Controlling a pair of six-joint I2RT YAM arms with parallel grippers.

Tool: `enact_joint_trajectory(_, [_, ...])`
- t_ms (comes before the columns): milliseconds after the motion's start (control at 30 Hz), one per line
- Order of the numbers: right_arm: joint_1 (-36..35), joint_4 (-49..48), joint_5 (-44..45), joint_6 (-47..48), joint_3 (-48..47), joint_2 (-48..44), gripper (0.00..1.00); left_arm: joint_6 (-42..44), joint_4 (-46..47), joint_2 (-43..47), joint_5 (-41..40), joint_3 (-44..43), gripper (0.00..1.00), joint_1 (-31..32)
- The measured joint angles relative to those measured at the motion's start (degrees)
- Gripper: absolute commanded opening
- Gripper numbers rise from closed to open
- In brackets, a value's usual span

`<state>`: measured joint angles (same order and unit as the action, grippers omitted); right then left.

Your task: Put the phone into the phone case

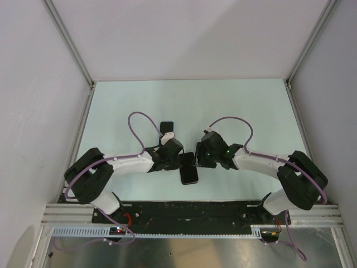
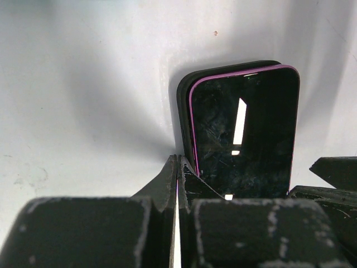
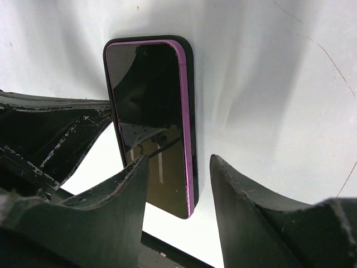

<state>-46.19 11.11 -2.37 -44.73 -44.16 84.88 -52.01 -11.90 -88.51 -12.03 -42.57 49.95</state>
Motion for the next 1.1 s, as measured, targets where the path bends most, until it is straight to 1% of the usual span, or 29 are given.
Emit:
enact_joint_trajectory(267, [-1.1, 0.3, 0.9, 0.0, 0.0, 0.0, 0.5, 0.0, 0.0, 0.0, 0.0, 0.0, 0.0, 0.0])
enact_joint_trajectory(600, [-3.4, 1.9, 4.2, 0.0, 0.0, 0.1, 0.46, 0.0, 0.0, 0.0, 0.0, 0.0, 0.0, 0.0])
enact_joint_trajectory(800, [-4.4, 2.4, 5.4, 0.0, -0.1, 0.1, 0.32, 0.0, 0.0, 0.0, 0.2, 0.0, 0.0, 0.0])
enact_joint_trajectory(1033, [-6.8, 4.1, 6.9, -0.2, -0.2, 0.2, 0.29, 0.0, 0.0, 0.0, 0.3, 0.0, 0.0, 0.0])
enact_joint_trajectory(1100, [-7.3, 4.4, 7.2, -0.3, -0.2, 0.4, 0.26, 0.0, 0.0, 0.0, 0.3, 0.0, 0.0, 0.0])
